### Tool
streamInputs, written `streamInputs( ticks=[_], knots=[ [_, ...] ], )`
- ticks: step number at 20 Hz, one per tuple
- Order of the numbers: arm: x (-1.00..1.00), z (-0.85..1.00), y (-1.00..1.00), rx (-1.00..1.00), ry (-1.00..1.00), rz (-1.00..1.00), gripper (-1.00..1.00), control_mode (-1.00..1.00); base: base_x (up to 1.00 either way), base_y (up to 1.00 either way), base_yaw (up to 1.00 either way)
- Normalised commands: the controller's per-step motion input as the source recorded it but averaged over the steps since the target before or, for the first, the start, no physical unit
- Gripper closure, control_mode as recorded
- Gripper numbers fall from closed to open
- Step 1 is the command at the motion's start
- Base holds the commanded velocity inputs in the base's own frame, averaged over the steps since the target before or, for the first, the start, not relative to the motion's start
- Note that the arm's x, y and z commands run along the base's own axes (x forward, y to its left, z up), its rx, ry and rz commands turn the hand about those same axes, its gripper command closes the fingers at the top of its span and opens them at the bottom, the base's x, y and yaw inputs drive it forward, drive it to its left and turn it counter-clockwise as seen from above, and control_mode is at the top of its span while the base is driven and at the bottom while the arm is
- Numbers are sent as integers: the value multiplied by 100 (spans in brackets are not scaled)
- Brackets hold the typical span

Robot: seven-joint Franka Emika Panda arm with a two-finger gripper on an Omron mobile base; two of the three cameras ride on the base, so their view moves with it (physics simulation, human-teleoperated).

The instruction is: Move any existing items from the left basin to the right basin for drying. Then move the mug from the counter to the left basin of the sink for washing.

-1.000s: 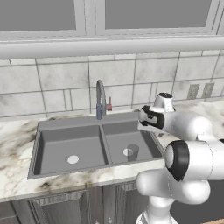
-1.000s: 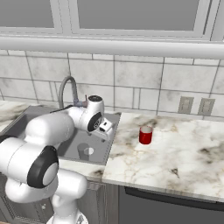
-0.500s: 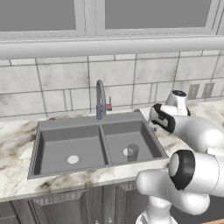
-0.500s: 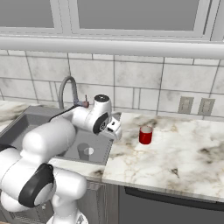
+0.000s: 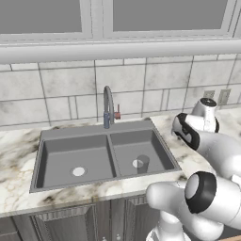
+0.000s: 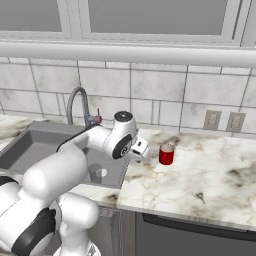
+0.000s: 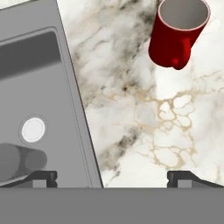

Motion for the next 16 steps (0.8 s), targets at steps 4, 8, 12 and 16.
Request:
streamInputs(
  ticks=[4,8,12,16],
  knots=[
    [-9,12,-40,-5,-2,0,-100,-100,0,0,0],
    [-4,6,-40,-2,-1,0,-100,-100,0,0,0],
    [0,2,-40,-1,0,0,-100,-100,0,0,0],
    [0,0,-37,0,0,0,-100,-100,0,0,0]
  ],
)
